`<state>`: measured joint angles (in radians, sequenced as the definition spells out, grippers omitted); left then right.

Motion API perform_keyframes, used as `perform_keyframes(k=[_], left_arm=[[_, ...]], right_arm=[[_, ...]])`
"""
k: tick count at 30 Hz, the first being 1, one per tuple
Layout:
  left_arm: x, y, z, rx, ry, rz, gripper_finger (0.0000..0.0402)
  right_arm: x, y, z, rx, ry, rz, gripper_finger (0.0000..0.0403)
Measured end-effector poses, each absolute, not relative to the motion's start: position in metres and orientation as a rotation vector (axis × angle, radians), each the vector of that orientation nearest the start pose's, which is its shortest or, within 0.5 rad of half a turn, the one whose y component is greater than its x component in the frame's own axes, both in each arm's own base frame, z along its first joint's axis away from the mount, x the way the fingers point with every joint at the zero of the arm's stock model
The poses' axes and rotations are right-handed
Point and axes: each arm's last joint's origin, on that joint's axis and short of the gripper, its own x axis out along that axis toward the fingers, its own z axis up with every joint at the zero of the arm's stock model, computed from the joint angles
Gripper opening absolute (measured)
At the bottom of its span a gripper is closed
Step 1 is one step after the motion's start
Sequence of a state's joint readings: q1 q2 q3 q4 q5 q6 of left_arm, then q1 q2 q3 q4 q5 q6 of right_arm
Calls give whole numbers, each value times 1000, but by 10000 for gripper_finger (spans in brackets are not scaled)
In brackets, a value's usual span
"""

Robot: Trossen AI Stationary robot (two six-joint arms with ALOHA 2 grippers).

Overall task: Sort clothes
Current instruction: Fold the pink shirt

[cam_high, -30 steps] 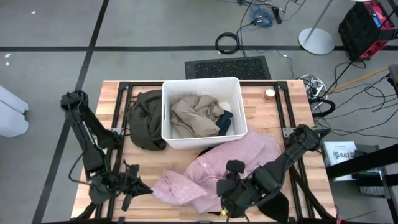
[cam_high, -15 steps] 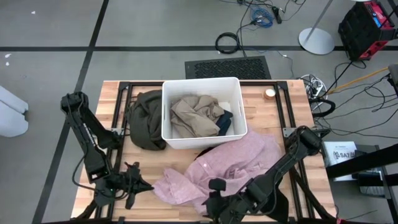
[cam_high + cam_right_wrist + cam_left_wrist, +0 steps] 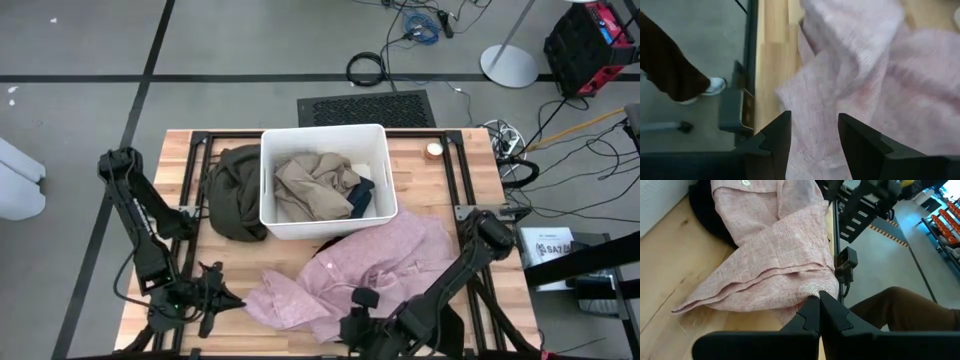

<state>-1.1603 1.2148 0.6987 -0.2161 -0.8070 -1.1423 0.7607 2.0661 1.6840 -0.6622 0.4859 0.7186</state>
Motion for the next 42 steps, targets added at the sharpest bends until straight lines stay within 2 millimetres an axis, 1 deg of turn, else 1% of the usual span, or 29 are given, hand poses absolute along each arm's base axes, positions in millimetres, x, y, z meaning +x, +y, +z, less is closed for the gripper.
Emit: perform_keyframes(k=[4,6,9,13,14,16,21,24,26,29,32,34,37,38,40,42], left_arm=[[113,-208,224,-505,519,-60,0],[114,-208,224,-514,516,-63,0],[114,-210,226,-537,512,-77,0],[114,-210,226,-543,511,-81,0],[114,-210,226,-544,511,-81,0],[115,-210,226,-544,508,-78,0],[115,-210,227,-544,500,-72,0],[115,-210,227,-552,496,-75,0],[115,-210,227,-550,494,-74,0],[115,-210,227,-545,494,-75,0],[115,-210,227,-545,493,-75,0],[115,-211,227,-550,493,-75,0],[116,-212,230,-559,468,-87,0],[116,-213,232,-561,451,-93,0],[118,-216,238,-561,403,-119,0],[119,-218,252,-545,345,-152,0]], right_arm=[[337,296,194,0,866,-137,148],[339,295,191,-36,837,-187,148],[338,296,202,-90,784,-223,148],[333,297,228,-139,793,-222,148],[333,297,232,-142,797,-222,148],[334,296,232,-149,800,-221,148],[334,297,221,-142,826,-201,148],[337,301,206,-132,847,-182,148],[341,302,196,-163,839,-192,148],[348,293,184,-238,836,-271,148],[353,280,182,-259,814,-367,138],[357,274,186,-251,790,-398,111],[361,269,202,-240,801,-362,29],[362,269,211,-247,799,-335,16],[364,270,235,-249,773,-314,6],[364,269,268,-267,740,-292,2]])
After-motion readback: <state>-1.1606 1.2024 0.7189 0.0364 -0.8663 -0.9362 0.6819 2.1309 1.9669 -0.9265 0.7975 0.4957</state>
